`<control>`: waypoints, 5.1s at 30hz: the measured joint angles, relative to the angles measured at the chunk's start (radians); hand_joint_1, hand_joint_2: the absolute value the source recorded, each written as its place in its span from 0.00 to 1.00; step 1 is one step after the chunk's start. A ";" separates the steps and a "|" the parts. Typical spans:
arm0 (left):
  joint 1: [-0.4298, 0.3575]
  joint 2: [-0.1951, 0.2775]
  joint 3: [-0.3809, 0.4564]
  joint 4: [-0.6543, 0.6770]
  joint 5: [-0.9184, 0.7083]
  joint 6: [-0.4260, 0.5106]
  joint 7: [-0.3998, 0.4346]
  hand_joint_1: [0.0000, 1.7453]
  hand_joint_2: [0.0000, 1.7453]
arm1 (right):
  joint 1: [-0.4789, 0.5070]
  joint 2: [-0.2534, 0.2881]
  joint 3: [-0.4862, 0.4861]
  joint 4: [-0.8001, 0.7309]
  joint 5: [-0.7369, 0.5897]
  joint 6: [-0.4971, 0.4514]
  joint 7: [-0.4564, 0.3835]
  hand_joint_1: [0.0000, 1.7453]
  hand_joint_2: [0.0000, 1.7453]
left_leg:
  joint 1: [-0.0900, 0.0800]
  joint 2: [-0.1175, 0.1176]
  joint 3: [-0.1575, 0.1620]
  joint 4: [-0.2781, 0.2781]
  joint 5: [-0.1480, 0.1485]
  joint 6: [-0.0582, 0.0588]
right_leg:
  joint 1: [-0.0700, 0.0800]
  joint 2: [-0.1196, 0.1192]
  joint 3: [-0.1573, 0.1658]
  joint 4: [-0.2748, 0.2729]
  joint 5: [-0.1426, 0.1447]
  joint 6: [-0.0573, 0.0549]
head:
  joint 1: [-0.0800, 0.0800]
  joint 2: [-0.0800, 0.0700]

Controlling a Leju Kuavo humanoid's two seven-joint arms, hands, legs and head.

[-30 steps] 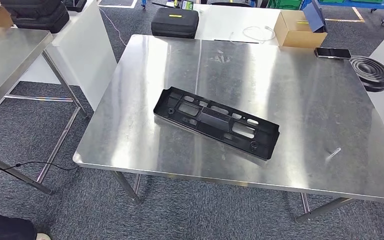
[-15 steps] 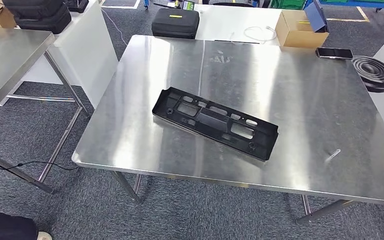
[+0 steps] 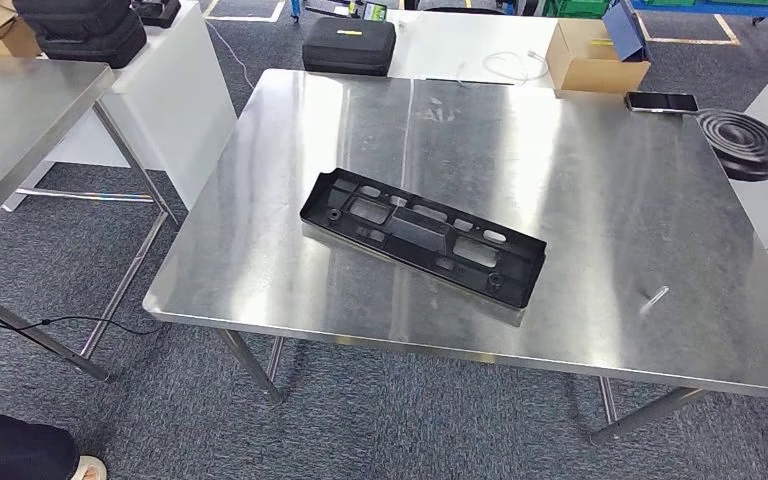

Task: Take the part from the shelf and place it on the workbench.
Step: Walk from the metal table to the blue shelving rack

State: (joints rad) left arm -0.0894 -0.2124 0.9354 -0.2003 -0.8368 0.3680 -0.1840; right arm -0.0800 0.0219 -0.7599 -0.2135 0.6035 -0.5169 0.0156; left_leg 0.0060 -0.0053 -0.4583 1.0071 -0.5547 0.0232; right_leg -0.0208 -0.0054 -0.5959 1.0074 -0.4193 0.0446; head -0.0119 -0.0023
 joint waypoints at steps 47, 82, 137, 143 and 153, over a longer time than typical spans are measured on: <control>-0.004 -0.001 0.001 0.000 -0.013 0.004 0.007 0.00 0.00 | -0.004 -0.002 -0.037 0.000 0.010 -0.002 -0.023 0.00 0.00 | -0.010 0.014 -0.169 -0.005 0.165 0.016 | 0.006 0.007 0.167 -0.049 -0.119 0.034 | 0.011 0.000; -0.003 0.002 0.002 0.002 -0.018 0.000 -0.005 0.00 0.00 | -0.007 -0.007 -0.049 0.000 0.012 0.007 -0.055 0.00 0.00 | 0.007 0.012 -0.213 0.072 0.085 -0.020 | -0.008 -0.001 0.144 -0.045 -0.105 -0.021 | 0.009 0.000; -0.005 0.002 0.010 0.007 -0.013 -0.003 -0.034 0.00 0.00 | -0.015 -0.005 -0.078 0.002 0.005 0.015 -0.071 0.00 0.00 | -0.010 0.023 -0.086 -0.020 0.093 0.016 | 0.003 -0.006 0.113 -0.022 -0.098 0.024 | 0.028 0.000; -0.005 0.001 0.009 0.007 -0.021 -0.003 -0.036 0.00 0.00 | -0.008 -0.002 -0.094 0.002 -0.005 0.017 -0.073 0.00 0.00 | -0.003 0.014 -0.132 0.075 0.032 -0.017 | -0.005 0.001 0.106 -0.039 -0.074 -0.026 | 0.027 0.000; -0.003 0.002 0.009 0.007 -0.019 -0.002 -0.036 0.00 0.00 | -0.012 0.002 -0.099 0.002 -0.002 0.024 -0.076 0.00 0.00 | 0.011 -0.039 -0.065 0.005 0.054 -0.018 | 0.004 0.043 0.065 -0.011 -0.058 -0.011 | 0.025 0.000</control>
State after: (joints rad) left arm -0.0921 -0.2104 0.9444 -0.1934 -0.8557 0.3662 -0.2200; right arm -0.0923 0.0241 -0.8593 -0.2117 0.6011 -0.4929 -0.0604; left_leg 0.0165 -0.0446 -0.5237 1.0124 -0.5009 0.0048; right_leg -0.0173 0.0371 -0.5306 0.9962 -0.4772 0.0333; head 0.0135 -0.0023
